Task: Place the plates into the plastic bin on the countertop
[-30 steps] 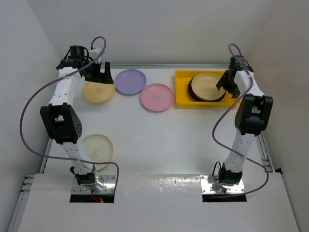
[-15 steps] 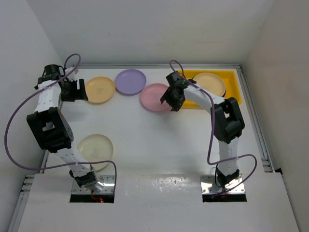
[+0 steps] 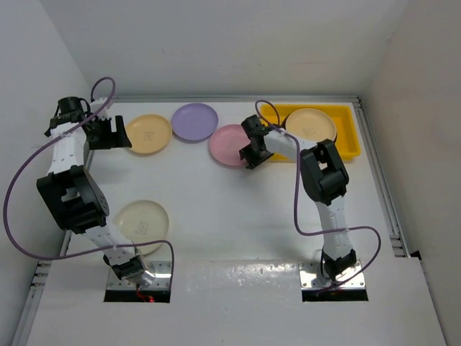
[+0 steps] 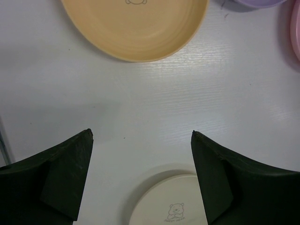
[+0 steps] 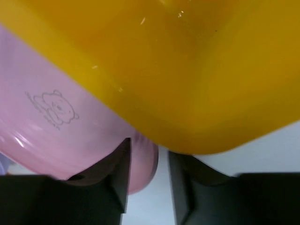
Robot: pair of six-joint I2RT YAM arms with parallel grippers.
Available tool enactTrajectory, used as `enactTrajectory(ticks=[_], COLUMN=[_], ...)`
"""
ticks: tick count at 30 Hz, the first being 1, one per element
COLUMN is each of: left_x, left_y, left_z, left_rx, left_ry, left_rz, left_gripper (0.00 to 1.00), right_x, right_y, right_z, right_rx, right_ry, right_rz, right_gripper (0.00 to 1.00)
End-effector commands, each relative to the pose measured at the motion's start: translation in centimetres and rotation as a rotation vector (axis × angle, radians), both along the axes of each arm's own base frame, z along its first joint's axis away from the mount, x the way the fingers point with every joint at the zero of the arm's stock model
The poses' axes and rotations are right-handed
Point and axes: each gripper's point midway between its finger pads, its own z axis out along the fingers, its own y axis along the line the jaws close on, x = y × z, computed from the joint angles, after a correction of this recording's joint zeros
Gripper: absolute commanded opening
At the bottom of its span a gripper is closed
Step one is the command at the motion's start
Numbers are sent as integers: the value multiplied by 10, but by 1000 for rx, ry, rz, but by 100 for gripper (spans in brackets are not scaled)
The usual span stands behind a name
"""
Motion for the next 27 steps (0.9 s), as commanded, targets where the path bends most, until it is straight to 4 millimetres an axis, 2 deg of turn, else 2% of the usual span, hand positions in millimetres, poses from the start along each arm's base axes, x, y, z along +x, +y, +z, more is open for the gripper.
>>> enactTrajectory(ticks=[1,3,4,8,9,10,11,12,13,14,15,16,17,18,19,20,21,22,23,24,25,26,27], left_x=[5,6,5,7,7,7,9,9,10,11,11,12,13,14,14,14,16,16,16,16,16,16,17], left_y=[1,-1,3,2,2,2,3,3,4,4,4,5,5,7,7,7,6,6,6,6,7,7,8], left_z=[14,12,12,16,16,16,20,20,16,19,19,15,18,14,14,14,16,16,16,16,16,16,19], left_rx=[-25,-38,-38,-48,-48,-48,-43,-37,-42,-38,-38,-42,-38,-35,-35,-35,-25,-25,-25,-25,-18,-18,-14], left_ry=[-57,-53,-53,-63,-63,-63,-74,-76,-67,-75,-75,-65,-74,-62,-62,-62,-67,-67,-67,-67,-64,-64,-72], left_rz=[-3,-9,0,0,0,0,0,-7,-6,-7,-7,-6,-7,-1,-1,-1,-6,-6,-6,-6,-1,-1,-1], left_gripper=[86,86,86,86,86,86,86,86,86,86,86,86,86,86,86,86,86,86,86,86,86,86,86], right_x=[-4,-11,-16,-35,-35,-36,-37,-26,-26,-34,-22,-18,1,2,9,32,38,45,59,64,65,70,68], right_y=[2,1,1,-3,-7,-6,-9,-3,1,-2,8,10,-8,-23,-52,-79,-100,-135,-171,-204,-217,-241,-268], right_z=[-16,-24,-25,-9,11,19,28,60,69,65,92,110,136,142,146,173,179,180,192,194,184,190,181], right_rx=[-21,-29,-35,-60,-62,-69,-128,-132,-183,-235,-202,-207,-221,-279,-321,-361,-399,-411,-419,-410,-391,-393,-393], right_ry=[36,63,75,101,41,11,-36,-169,-230,-254,-373,-449,-501,-483,-445,-485,-474,-442,-448,-429,-377,-376,-324], right_rz=[-29,-12,-3,97,123,157,290,351,518,679,733,836,817,868,825,750,712,649,572,493,481,433,383], right_gripper=[34,14,0,0,0,0,0,0,0,0,0,0,0,0,0,0,0,0,0,0,0,0,0])
